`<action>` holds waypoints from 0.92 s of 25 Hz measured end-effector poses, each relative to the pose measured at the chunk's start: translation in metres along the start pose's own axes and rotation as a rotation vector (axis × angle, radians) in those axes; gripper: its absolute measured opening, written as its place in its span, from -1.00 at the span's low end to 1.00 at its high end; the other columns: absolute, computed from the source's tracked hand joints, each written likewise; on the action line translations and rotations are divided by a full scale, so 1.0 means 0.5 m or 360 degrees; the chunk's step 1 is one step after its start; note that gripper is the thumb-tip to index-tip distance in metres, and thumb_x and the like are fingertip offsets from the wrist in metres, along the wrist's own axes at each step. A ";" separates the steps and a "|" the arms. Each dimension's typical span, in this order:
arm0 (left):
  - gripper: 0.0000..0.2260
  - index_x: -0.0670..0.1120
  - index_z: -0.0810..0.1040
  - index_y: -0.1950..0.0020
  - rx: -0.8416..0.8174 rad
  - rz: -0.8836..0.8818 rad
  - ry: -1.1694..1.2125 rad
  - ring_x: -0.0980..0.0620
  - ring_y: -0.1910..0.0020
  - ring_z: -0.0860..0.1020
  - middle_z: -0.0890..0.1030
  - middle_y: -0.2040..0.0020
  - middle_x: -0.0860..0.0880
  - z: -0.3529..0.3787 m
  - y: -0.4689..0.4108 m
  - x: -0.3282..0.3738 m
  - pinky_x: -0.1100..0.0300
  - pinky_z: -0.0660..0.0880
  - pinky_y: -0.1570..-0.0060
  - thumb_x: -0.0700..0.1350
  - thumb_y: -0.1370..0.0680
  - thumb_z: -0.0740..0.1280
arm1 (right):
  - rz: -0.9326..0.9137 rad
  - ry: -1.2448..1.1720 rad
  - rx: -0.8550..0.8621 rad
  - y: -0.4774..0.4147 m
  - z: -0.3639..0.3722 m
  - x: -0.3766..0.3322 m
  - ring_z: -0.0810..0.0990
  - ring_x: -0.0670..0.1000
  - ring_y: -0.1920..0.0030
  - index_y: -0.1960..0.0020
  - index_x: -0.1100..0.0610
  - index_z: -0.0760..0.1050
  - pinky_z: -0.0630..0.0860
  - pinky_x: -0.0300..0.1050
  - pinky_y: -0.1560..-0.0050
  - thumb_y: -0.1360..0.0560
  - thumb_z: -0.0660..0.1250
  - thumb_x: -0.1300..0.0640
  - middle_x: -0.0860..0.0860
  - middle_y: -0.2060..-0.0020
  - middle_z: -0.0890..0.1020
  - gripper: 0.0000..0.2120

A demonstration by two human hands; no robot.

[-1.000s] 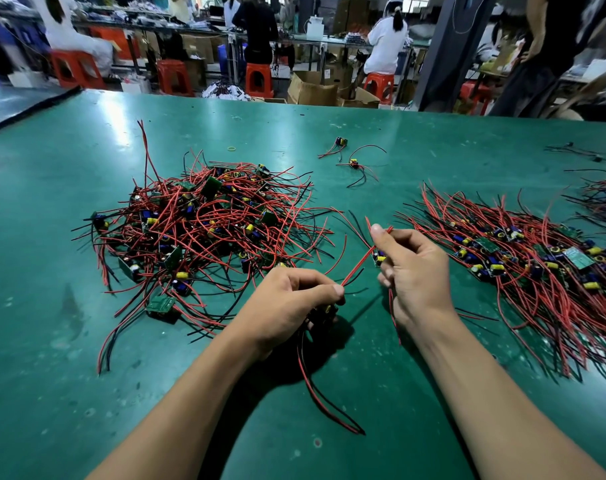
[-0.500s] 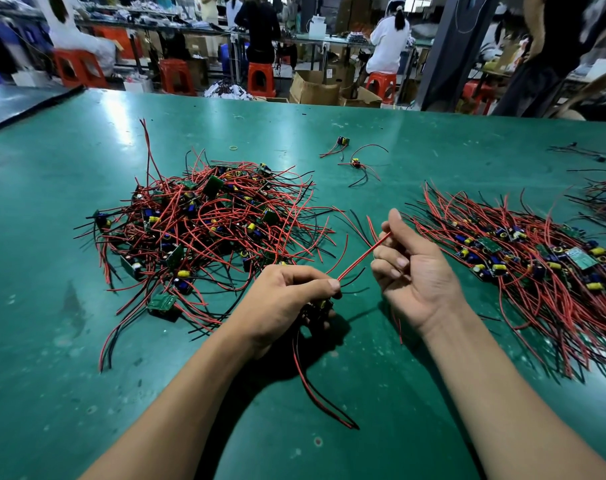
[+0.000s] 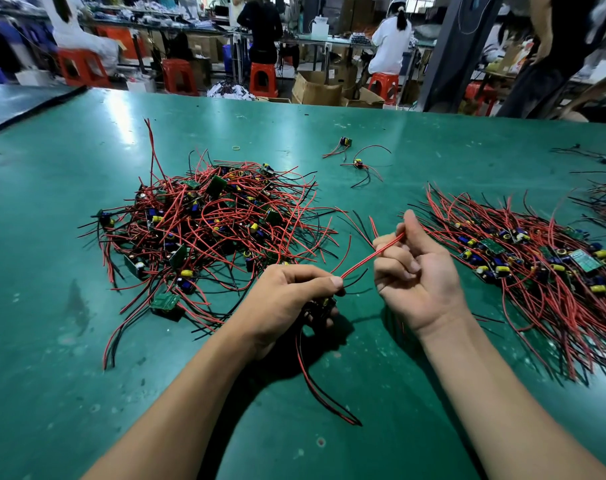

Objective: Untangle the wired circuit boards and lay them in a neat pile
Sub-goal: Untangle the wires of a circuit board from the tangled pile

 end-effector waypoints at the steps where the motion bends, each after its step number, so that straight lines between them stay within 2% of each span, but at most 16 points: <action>1: -0.87 -0.17 0.67 0.26 0.0007 -0.0009 0.0025 0.01 0.41 0.57 0.58 0.35 -0.12 -0.001 0.000 0.000 0.20 0.53 0.41 -0.24 -0.49 0.42 | 0.0052 -0.0038 -0.0041 0.003 0.000 -0.001 0.23 -0.13 0.69 0.37 0.15 0.48 0.15 -0.32 0.68 -0.47 0.32 0.06 -0.08 0.48 0.30 -0.73; 3: -0.87 -0.17 0.67 0.27 0.0009 -0.0021 0.0049 0.01 0.41 0.57 0.57 0.37 -0.11 -0.001 0.000 0.000 0.20 0.53 0.41 -0.24 -0.49 0.42 | 0.0087 -0.0028 -0.0078 0.008 0.003 -0.001 0.21 -0.14 0.68 0.35 0.14 0.47 0.15 -0.32 0.68 -0.48 0.32 0.05 -0.08 0.47 0.31 -0.73; 6: -0.88 -0.18 0.67 0.25 0.0032 -0.0018 0.0093 0.00 0.39 0.57 0.56 0.38 -0.11 -0.002 0.001 -0.001 0.20 0.53 0.40 -0.23 -0.49 0.43 | -0.0086 0.0150 0.0005 0.005 0.004 0.000 0.24 -0.15 0.66 0.35 0.13 0.55 0.16 -0.38 0.65 -0.45 0.35 -0.01 -0.10 0.50 0.34 -0.73; 8: -0.88 -0.17 0.67 0.25 0.0075 -0.0008 0.0115 -0.01 0.38 0.57 0.56 0.36 -0.13 -0.004 0.000 -0.003 0.20 0.54 0.38 -0.22 -0.49 0.43 | -0.0186 0.0276 0.0035 0.002 0.005 0.003 0.25 -0.17 0.61 0.21 0.11 0.57 0.20 -0.39 0.61 -0.42 0.36 -0.04 -0.09 0.41 0.37 -0.79; 10: -0.88 -0.16 0.66 0.25 0.0104 -0.0002 0.0143 -0.02 0.36 0.58 0.57 0.32 -0.14 -0.005 -0.002 -0.002 0.19 0.55 0.35 -0.19 -0.49 0.43 | -0.0233 0.0422 0.0053 -0.001 0.000 0.006 0.27 -0.18 0.55 0.06 0.10 0.55 0.23 -0.39 0.56 -0.40 0.38 -0.10 -0.09 0.33 0.42 -0.72; 12: -0.88 -0.14 0.66 0.24 0.0126 0.0000 0.0194 -0.02 0.33 0.59 0.58 0.28 -0.15 -0.005 -0.003 -0.001 0.19 0.57 0.33 -0.17 -0.49 0.43 | -0.0259 0.0585 0.0098 -0.002 -0.006 0.008 0.29 -0.17 0.50 -0.02 0.09 0.57 0.25 -0.37 0.52 -0.39 0.38 -0.17 -0.09 0.32 0.46 -0.62; 14: -0.90 -0.13 0.66 0.18 0.0143 -0.0006 0.0194 -0.02 0.33 0.59 0.61 0.29 -0.13 -0.005 -0.002 0.000 0.20 0.55 0.30 -0.14 -0.51 0.41 | -0.0281 0.0799 0.0141 -0.005 -0.013 0.011 0.30 -0.15 0.49 -0.06 0.10 0.58 0.26 -0.33 0.53 -0.46 0.32 -0.20 -0.10 0.35 0.48 -0.61; 16: -0.87 -0.16 0.65 0.05 0.0156 -0.0020 0.0207 0.00 0.37 0.60 0.65 0.28 -0.11 -0.003 0.000 0.007 0.24 0.54 0.34 -0.11 -0.53 0.39 | -0.0305 0.1075 0.0166 -0.008 -0.021 0.020 0.31 -0.13 0.52 -0.05 0.12 0.59 0.26 -0.29 0.55 -0.60 0.25 -0.09 -0.08 0.36 0.49 -0.69; 18: -0.80 -0.23 0.61 -0.04 0.0151 -0.0021 0.0398 -0.01 0.38 0.62 0.66 0.25 -0.14 -0.001 -0.001 0.017 0.25 0.58 0.35 -0.14 -0.49 0.40 | -0.0369 0.1393 0.0117 -0.008 -0.028 0.031 0.32 -0.12 0.53 -0.01 0.14 0.60 0.26 -0.28 0.55 -0.63 0.27 0.08 -0.03 0.33 0.50 -0.82; 20: -0.75 -0.27 0.56 -0.06 0.0128 0.0025 0.0660 -0.05 0.32 0.67 0.67 0.22 -0.17 0.004 -0.005 0.031 0.19 0.64 0.26 -0.19 -0.43 0.39 | -0.0497 0.1826 -0.0033 -0.002 -0.026 0.038 0.41 -0.15 0.48 0.02 0.14 0.62 0.36 -0.28 0.48 -0.54 0.41 0.19 -0.02 0.31 0.56 -0.96; 22: -0.83 -0.25 0.53 -0.05 0.0158 0.0081 0.0856 -0.06 0.25 0.69 0.68 0.17 -0.18 0.005 -0.009 0.041 0.16 0.66 0.19 -0.23 -0.48 0.34 | -0.0643 0.2326 -0.0203 0.002 -0.024 0.049 0.49 -0.16 0.33 0.06 0.13 0.64 0.48 -0.22 0.25 -0.43 0.50 0.26 -0.05 0.27 0.62 -0.89; 23: -0.88 -0.23 0.51 -0.05 0.0209 0.0104 0.0919 -0.06 0.20 0.70 0.69 0.13 -0.18 0.002 -0.011 0.042 0.15 0.66 0.20 -0.24 -0.53 0.31 | -0.0682 0.2492 -0.0242 0.005 -0.023 0.057 0.49 -0.14 0.31 0.12 0.10 0.63 0.47 -0.15 0.21 -0.39 0.53 0.25 -0.07 0.29 0.62 -0.88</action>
Point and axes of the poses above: each hand's wrist, its own y-axis away from the middle knuckle, its own z-axis out of the palm, x = y × z, the point moved 3 cm from there along -y, towards the middle knuckle
